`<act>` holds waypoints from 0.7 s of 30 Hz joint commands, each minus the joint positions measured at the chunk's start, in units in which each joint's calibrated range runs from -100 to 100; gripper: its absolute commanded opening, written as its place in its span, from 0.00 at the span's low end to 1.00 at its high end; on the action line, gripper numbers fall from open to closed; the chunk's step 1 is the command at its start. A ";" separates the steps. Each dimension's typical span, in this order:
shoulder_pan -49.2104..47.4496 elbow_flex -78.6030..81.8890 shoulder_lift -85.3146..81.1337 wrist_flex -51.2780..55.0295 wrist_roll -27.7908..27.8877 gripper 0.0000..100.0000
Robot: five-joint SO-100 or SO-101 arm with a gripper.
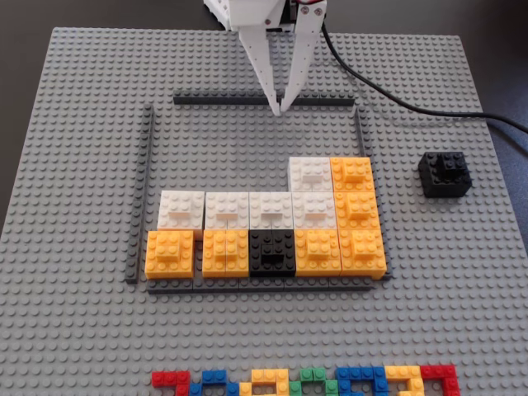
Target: Grab the cube and place it into the grid
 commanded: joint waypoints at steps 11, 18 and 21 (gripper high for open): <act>-1.89 -6.27 1.75 -3.06 1.90 0.00; -4.54 -22.85 16.71 -0.52 1.37 0.00; -6.24 -31.28 22.21 1.88 1.12 0.00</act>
